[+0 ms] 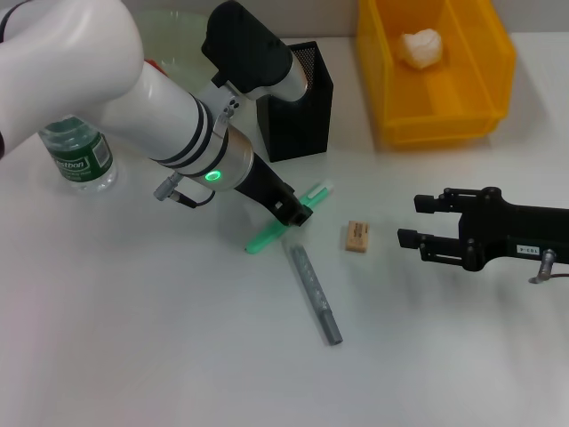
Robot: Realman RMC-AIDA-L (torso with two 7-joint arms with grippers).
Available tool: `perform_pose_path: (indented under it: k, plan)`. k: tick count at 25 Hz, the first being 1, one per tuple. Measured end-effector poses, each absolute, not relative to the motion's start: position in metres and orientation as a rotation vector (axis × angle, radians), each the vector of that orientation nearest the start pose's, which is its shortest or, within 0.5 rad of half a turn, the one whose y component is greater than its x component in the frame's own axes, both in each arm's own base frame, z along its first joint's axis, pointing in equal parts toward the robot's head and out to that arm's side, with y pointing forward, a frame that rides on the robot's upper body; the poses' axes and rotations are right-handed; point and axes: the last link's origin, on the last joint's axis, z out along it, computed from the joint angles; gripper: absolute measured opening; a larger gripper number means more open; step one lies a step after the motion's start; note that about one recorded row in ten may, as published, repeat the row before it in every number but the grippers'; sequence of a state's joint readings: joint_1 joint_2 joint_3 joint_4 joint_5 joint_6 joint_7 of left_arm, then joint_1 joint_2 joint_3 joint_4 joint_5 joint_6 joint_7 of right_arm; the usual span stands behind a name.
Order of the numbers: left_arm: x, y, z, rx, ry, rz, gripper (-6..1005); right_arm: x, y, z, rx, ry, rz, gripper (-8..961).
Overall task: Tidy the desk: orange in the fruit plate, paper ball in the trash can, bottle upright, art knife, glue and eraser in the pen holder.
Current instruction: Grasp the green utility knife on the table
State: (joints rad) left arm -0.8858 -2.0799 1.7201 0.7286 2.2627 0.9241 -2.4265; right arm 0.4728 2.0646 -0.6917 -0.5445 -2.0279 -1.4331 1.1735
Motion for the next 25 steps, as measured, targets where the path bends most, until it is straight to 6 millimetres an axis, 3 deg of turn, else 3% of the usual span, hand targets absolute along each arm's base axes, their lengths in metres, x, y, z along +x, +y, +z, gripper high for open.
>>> perform_pose_path:
  k: [25]
  plan:
    - [-0.1588,0.3933,-0.1141,-2.724,-0.618,0.364,330,0.3018,0.3139,-0.0181,-2.683,0.565,0.542,620]
